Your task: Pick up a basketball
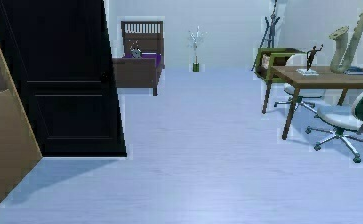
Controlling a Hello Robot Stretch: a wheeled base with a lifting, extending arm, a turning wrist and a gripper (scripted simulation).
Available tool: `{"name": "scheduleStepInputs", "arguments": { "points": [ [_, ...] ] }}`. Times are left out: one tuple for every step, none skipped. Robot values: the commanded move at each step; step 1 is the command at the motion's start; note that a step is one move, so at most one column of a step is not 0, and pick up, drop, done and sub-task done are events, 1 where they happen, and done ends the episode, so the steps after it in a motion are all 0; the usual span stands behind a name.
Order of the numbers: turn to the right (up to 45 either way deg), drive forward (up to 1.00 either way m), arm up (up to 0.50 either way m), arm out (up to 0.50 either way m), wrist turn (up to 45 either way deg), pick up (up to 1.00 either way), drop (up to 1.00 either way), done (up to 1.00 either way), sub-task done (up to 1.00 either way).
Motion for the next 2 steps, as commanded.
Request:
{"name": "scheduleStepInputs", "arguments": {
  "points": [
    [0.0, 0.0, -0.24, 0.0, 0.0, 0.0, 0.0, 0.0, 0.0],
    [0.0, 0.0, 0.0, 0.0, 0.0, 1.0, 0.0, 0.0, 0.0]
  ]
}}
